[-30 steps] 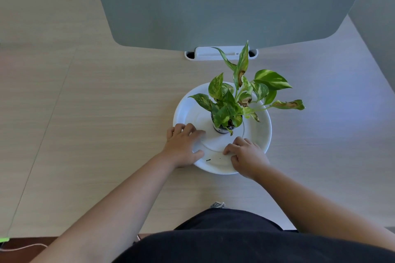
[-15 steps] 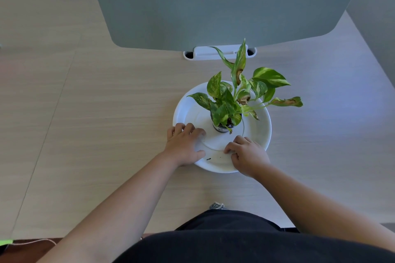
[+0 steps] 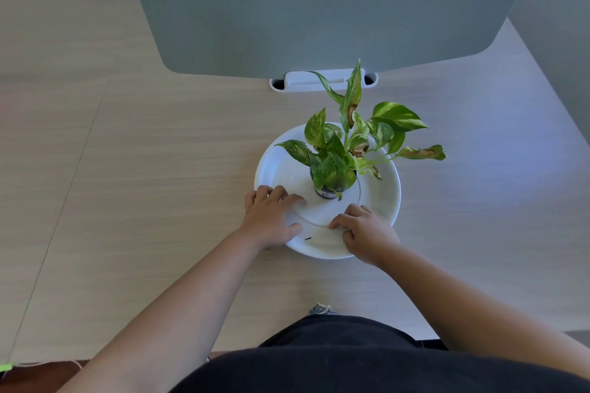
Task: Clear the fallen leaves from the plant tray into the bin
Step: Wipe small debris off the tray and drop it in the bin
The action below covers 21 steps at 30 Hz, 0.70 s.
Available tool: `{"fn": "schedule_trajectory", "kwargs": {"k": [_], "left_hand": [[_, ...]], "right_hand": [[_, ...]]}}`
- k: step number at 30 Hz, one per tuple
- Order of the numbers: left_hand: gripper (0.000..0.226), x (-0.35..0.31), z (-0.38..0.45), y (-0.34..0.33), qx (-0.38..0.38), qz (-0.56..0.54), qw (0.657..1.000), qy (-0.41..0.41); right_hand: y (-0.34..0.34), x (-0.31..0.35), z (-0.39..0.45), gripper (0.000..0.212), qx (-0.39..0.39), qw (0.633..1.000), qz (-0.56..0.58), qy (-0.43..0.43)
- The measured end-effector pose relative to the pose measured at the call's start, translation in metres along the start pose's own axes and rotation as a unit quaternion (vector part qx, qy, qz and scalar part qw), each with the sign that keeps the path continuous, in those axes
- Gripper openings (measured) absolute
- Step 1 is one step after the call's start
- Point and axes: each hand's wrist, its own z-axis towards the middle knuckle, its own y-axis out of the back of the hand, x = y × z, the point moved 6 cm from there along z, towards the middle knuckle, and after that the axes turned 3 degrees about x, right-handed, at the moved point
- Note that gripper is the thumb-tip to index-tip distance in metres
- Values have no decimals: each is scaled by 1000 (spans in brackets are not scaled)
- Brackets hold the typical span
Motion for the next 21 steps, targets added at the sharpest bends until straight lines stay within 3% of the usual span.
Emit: {"fn": "schedule_trajectory", "kwargs": {"k": [3,8,11,13,15,18,21], "left_hand": [[26,1,2,3,-7,-10,1000,9],[18,3,1,2,-25,-34,999,7],[23,4,0,4,-29,-57,998,-1],[29,4,-3,6,-43,-27,999,3],[29,3,-10,8,-67,42,996,27],[28,-1,-19,5,-62,79,993,61],[31,-11,-22,0,-35,86,994,63]], "right_hand": [[-1,3,0,44,27,999,-8,16],[0,4,4,33,38,999,-15,19],[1,3,4,46,37,999,-5,19],[-1,5,5,53,70,997,-20,28],[0,6,6,49,86,996,-18,29],[2,5,7,29,55,998,-16,14],[9,-3,3,28,-14,999,18,-27]]}}
